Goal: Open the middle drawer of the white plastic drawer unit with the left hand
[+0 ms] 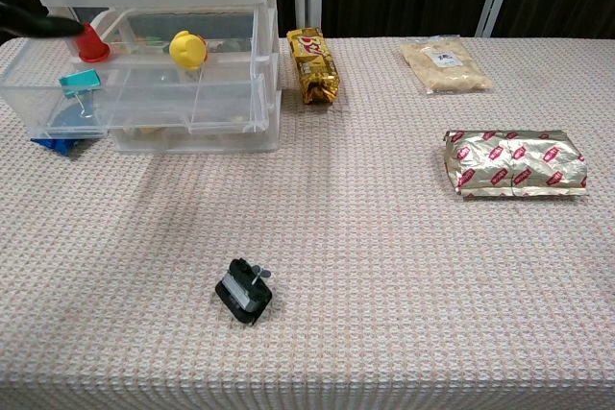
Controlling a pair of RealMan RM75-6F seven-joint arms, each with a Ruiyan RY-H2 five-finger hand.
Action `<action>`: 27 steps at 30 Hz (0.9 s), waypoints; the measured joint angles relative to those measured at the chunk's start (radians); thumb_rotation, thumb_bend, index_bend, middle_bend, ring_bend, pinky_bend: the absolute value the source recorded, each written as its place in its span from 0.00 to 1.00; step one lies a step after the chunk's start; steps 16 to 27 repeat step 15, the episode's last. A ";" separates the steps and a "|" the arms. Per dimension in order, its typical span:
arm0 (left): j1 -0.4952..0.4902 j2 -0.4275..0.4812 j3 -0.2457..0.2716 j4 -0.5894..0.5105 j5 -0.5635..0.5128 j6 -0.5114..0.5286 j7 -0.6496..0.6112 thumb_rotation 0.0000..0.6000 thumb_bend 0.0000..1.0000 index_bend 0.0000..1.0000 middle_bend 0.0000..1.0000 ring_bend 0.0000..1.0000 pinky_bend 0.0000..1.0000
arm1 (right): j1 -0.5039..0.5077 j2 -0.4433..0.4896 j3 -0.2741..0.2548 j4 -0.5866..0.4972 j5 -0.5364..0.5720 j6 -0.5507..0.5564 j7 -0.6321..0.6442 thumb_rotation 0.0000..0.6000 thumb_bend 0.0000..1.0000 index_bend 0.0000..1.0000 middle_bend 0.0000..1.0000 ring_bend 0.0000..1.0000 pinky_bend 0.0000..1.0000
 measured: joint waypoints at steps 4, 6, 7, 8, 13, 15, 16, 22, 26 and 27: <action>0.096 0.090 -0.015 0.001 -0.180 0.022 -0.080 1.00 0.09 0.33 0.47 0.46 0.40 | 0.013 0.008 0.001 -0.008 -0.014 -0.009 -0.005 1.00 0.05 0.00 0.00 0.00 0.00; 0.155 0.136 -0.009 0.014 -0.264 0.017 -0.124 1.00 0.09 0.30 0.41 0.40 0.32 | 0.017 0.008 0.001 -0.008 -0.016 -0.011 -0.002 1.00 0.05 0.00 0.00 0.00 0.00; 0.181 0.151 -0.003 0.026 -0.290 0.016 -0.142 1.00 0.09 0.30 0.40 0.39 0.31 | 0.019 0.007 0.001 -0.008 -0.016 -0.015 0.000 1.00 0.05 0.00 0.00 0.00 0.00; 0.206 0.162 0.005 0.040 -0.307 0.014 -0.159 1.00 0.09 0.29 0.38 0.37 0.29 | 0.020 0.006 0.001 -0.008 -0.016 -0.019 0.001 1.00 0.05 0.00 0.00 0.00 0.00; 0.314 0.182 0.081 0.102 -0.320 0.014 -0.218 1.00 0.09 0.26 0.35 0.34 0.26 | 0.033 -0.013 -0.005 -0.004 -0.024 -0.041 -0.003 1.00 0.05 0.00 0.00 0.00 0.00; 0.349 0.176 0.098 0.109 -0.312 0.033 -0.221 1.00 0.09 0.26 0.35 0.34 0.26 | 0.036 -0.021 -0.007 -0.001 -0.030 -0.042 -0.007 1.00 0.05 0.00 0.00 0.00 0.00; 0.349 0.176 0.098 0.109 -0.312 0.033 -0.221 1.00 0.09 0.26 0.35 0.34 0.26 | 0.036 -0.021 -0.007 -0.001 -0.030 -0.042 -0.007 1.00 0.05 0.00 0.00 0.00 0.00; 0.349 0.176 0.098 0.109 -0.312 0.033 -0.221 1.00 0.09 0.26 0.35 0.34 0.26 | 0.036 -0.021 -0.007 -0.001 -0.030 -0.042 -0.007 1.00 0.05 0.00 0.00 0.00 0.00; 0.349 0.176 0.098 0.109 -0.312 0.033 -0.221 1.00 0.09 0.26 0.35 0.34 0.26 | 0.036 -0.021 -0.007 -0.001 -0.030 -0.042 -0.007 1.00 0.05 0.00 0.00 0.00 0.00; 0.349 0.176 0.098 0.109 -0.312 0.033 -0.221 1.00 0.09 0.26 0.35 0.34 0.26 | 0.036 -0.021 -0.007 -0.001 -0.030 -0.042 -0.007 1.00 0.05 0.00 0.00 0.00 0.00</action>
